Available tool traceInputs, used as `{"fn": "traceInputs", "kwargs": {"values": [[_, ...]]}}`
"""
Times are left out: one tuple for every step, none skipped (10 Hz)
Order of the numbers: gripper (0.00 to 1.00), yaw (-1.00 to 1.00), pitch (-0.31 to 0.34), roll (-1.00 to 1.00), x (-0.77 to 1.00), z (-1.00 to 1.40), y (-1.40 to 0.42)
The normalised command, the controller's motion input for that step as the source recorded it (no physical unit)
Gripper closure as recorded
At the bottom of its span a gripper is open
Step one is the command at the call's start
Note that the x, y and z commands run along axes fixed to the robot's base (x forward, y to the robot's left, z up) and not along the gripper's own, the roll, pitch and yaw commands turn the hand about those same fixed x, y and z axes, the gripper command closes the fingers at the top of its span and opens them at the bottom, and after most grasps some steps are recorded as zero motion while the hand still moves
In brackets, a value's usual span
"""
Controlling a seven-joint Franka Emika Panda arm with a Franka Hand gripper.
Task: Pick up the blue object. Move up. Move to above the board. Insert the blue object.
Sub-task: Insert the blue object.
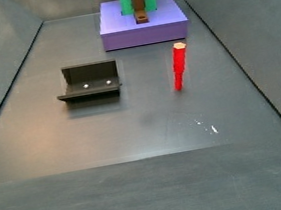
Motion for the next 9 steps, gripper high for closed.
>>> {"fn": "traceInputs", "kwargs": {"values": [[1.00,-0.05,0.000,-0.05,-0.01,-0.14,0.00],[1.00,-0.08,0.000,-0.04,-0.12,-0.14,0.00],[1.00,-0.03,0.000,-0.04,-0.05,-0.12,0.00],[1.00,-0.02,0.000,-0.03,0.00,-0.14,0.00],[1.00,-0.03,0.000,-0.02,0.00,-0.20,0.00],[1.00,-0.05,0.000,-0.06,-0.07,-0.18,0.03],[1.00,-0.07,0.000,-0.10,-0.14,-0.07,0.00],[1.00,-0.08,0.000,-0.08,-0.12,-0.02,0.00],[1.00,-0.08,0.000,-0.07,-0.08,-0.05,0.00]]}}
